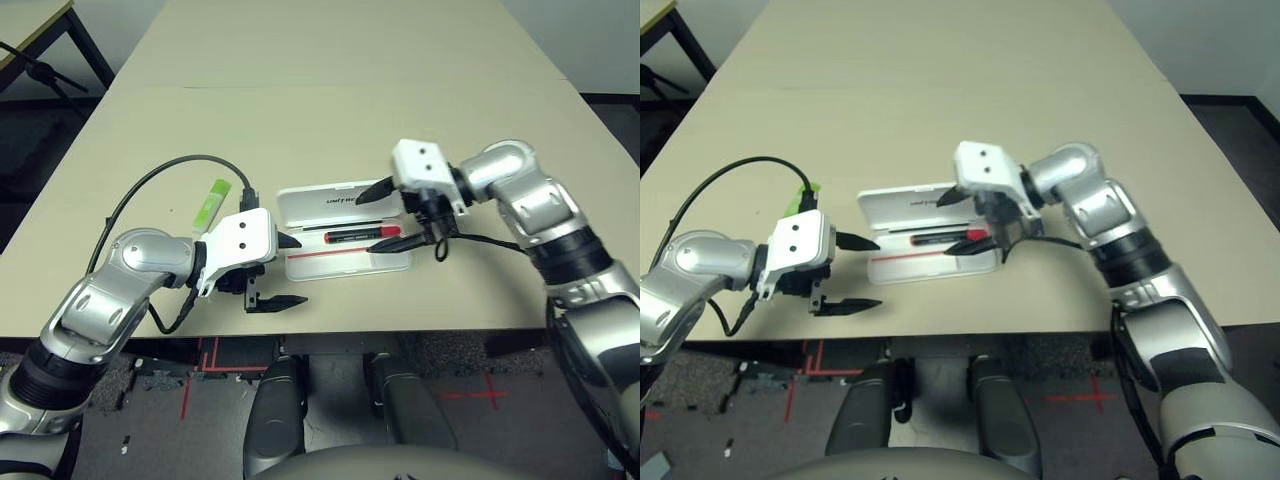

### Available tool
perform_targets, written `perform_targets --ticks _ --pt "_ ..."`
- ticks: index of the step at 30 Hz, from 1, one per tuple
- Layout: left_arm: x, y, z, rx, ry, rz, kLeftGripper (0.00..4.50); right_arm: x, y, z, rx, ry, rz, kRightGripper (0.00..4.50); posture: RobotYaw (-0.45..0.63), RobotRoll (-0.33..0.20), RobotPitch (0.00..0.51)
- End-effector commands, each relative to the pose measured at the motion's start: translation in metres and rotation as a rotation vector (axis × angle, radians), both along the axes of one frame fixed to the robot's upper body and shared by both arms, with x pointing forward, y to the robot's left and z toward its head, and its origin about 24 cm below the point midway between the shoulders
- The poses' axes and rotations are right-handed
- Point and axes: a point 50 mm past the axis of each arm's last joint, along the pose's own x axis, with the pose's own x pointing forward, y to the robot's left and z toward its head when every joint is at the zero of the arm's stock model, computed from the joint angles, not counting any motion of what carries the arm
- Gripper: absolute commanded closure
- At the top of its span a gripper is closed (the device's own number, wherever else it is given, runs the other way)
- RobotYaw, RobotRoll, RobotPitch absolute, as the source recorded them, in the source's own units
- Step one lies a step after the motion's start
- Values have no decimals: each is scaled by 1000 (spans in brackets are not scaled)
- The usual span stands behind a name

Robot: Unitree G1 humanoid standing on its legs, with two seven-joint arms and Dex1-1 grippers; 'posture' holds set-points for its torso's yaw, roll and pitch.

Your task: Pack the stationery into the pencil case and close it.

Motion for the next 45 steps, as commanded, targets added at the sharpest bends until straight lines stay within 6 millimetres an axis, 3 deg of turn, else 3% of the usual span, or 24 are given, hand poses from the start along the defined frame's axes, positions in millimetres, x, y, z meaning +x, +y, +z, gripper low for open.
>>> perform_targets --ticks 1,6,12,21,32,45 --pt "-2 5 2 3 10 26 0 -10 -19 9 39 52 -34 13 49 0 176" --pt "2 9 0 -2 17 77 0 -28 -41 20 131 141 -92 13 45 0 181" --pt "7 23 -3 5 22 198 0 -41 -50 21 144 178 -147 13 29 0 186" --pt "34 58 -2 24 -9 616 0 -52 -46 13 108 207 -161 13 21 0 194" --pt "56 71 13 -31 -12 988 0 -57 -45 3 72 205 -183 13 14 0 194" --pt "75 78 7 -60 116 1184 0 -58 -42 -5 52 185 -188 13 1 0 194"
